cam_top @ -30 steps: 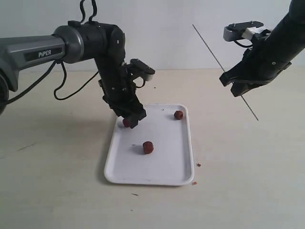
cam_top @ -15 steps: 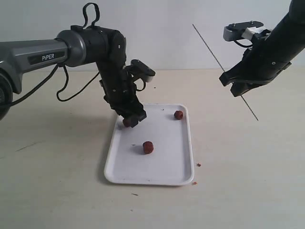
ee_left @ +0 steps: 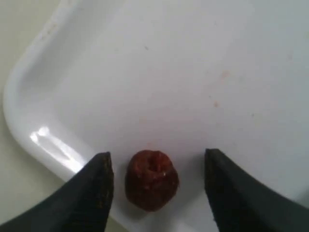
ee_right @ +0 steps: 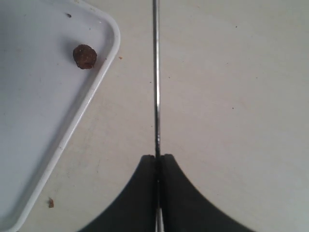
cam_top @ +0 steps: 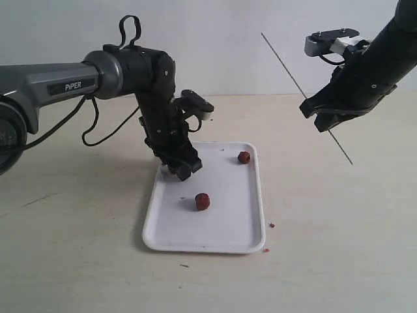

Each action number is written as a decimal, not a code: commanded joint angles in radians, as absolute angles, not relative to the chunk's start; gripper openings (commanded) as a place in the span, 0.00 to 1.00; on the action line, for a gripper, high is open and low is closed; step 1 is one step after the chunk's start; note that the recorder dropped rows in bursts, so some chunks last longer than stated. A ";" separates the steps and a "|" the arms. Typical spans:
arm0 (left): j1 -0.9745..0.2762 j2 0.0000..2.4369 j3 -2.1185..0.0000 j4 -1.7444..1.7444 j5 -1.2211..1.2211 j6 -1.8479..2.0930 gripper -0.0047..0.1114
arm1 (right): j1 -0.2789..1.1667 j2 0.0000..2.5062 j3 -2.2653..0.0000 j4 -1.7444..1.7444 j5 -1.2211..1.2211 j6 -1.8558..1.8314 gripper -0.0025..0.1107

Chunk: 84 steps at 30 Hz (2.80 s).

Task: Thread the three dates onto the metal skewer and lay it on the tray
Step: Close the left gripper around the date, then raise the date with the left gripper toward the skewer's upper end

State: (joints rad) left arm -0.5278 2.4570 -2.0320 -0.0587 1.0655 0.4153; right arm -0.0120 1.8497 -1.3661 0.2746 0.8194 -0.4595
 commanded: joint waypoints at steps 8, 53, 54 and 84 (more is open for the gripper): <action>-0.528 2.459 -2.038 -0.059 1.100 0.412 0.35 | -0.013 1.851 -1.361 0.285 0.811 -0.470 0.02; -0.528 2.454 -2.038 -0.073 1.086 0.275 0.23 | -0.013 1.851 -1.361 0.334 0.790 -0.472 0.02; -0.523 2.452 -2.038 -0.075 1.070 0.254 0.23 | -0.013 1.851 -1.361 0.334 0.790 -0.472 0.02; -0.182 2.416 -2.038 -1.442 0.898 0.468 0.23 | 0.079 2.057 -1.361 0.813 1.040 -0.897 0.02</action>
